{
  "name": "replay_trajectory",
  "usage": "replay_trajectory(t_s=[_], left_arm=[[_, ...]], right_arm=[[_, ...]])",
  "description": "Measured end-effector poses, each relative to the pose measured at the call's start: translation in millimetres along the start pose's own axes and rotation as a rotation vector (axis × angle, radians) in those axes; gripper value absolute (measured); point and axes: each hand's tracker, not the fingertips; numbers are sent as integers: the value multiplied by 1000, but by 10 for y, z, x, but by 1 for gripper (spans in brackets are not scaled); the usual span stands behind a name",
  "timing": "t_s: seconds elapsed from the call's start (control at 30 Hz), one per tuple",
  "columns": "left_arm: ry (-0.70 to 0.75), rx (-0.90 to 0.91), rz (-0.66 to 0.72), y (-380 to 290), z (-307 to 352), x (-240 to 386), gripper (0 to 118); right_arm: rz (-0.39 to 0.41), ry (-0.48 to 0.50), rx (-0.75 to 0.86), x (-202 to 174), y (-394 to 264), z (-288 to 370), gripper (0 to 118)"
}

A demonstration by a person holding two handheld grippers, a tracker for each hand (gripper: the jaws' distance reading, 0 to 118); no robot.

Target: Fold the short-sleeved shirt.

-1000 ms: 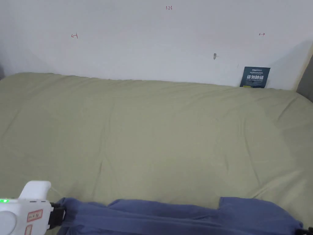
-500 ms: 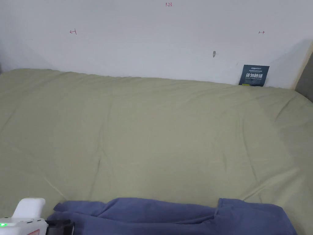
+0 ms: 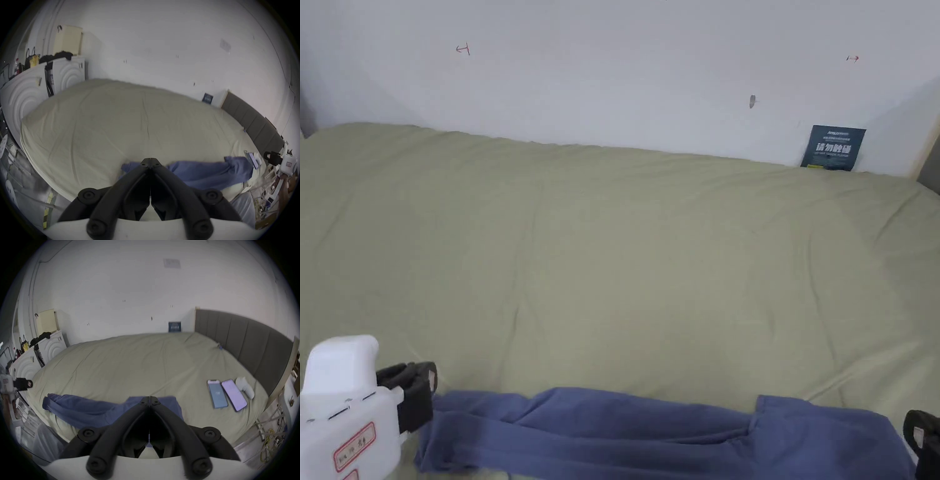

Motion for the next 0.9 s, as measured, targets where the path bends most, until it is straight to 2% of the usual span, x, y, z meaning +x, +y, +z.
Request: replay_trajectory(t_s=[0.17, 0.23, 0.4, 0.57, 0.63, 0.77, 0.9], left_arm=[[-5, 54, -18, 71, 141, 60, 0], [19, 156, -38, 61, 246, 95, 0], [45, 251, -113, 123, 492, 181, 0], [46, 262, -117, 145, 582, 212, 0], [95, 297, -155, 143, 603, 233, 0], [104, 318, -156, 150, 650, 204, 0], [78, 298, -98, 181, 634, 103, 0]], right_arm=[[22, 5, 79, -186, 32, 158, 0], [25, -7, 112, -247, 8, 229, 0], [45, -34, 156, -337, 46, 360, 0], [16, -8, 175, -348, 74, 410, 0], [17, -8, 176, -360, 86, 417, 0], [29, -12, 182, -359, 124, 428, 0], [29, -14, 181, -377, 148, 400, 0]])
